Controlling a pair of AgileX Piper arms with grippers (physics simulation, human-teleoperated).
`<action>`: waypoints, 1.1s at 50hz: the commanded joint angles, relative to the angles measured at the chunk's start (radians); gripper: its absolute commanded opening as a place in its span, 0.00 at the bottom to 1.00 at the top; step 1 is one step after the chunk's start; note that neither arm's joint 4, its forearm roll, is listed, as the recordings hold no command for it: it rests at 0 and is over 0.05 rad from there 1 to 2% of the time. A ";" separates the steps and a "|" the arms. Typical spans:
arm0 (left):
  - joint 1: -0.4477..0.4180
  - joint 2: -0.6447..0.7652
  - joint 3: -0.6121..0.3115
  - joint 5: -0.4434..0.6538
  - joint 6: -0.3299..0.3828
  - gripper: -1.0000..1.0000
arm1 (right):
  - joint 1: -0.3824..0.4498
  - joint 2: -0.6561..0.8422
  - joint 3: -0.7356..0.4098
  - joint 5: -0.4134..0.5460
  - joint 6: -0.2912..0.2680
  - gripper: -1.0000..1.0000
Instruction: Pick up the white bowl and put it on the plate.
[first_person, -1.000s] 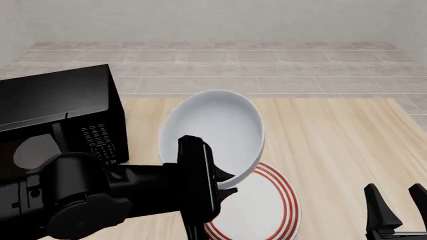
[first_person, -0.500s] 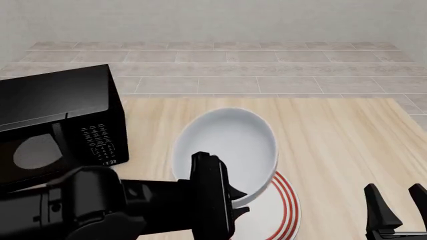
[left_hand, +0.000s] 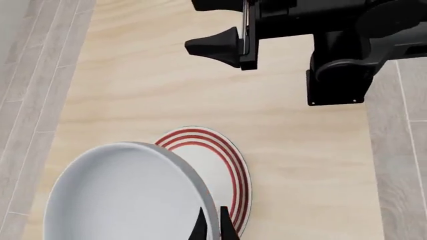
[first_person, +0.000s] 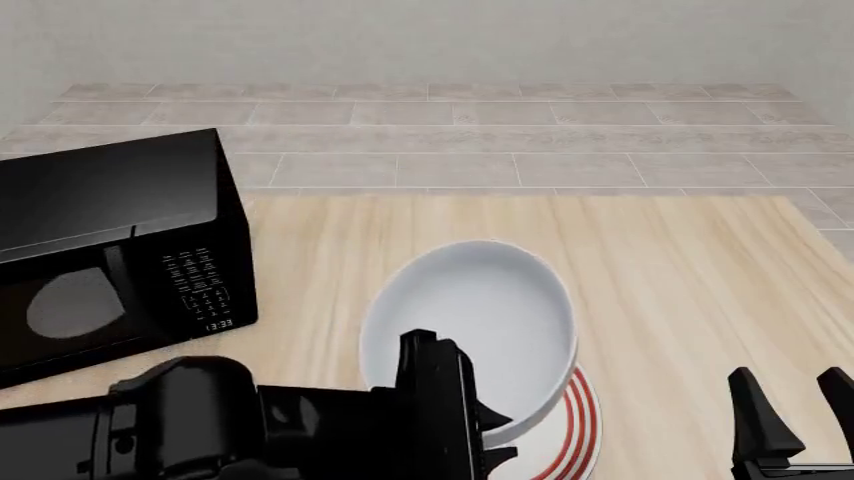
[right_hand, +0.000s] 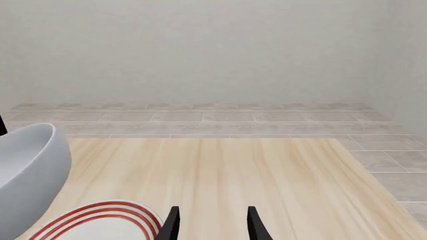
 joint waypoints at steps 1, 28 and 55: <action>-0.027 0.007 0.012 -0.019 -0.047 0.00 | -0.002 -0.001 0.000 0.002 -0.001 1.00; -0.035 0.047 0.041 -0.072 -0.093 0.00 | -0.002 0.000 0.000 0.002 -0.001 1.00; -0.024 0.078 0.023 -0.088 -0.097 0.00 | -0.002 0.000 0.000 0.002 -0.001 1.00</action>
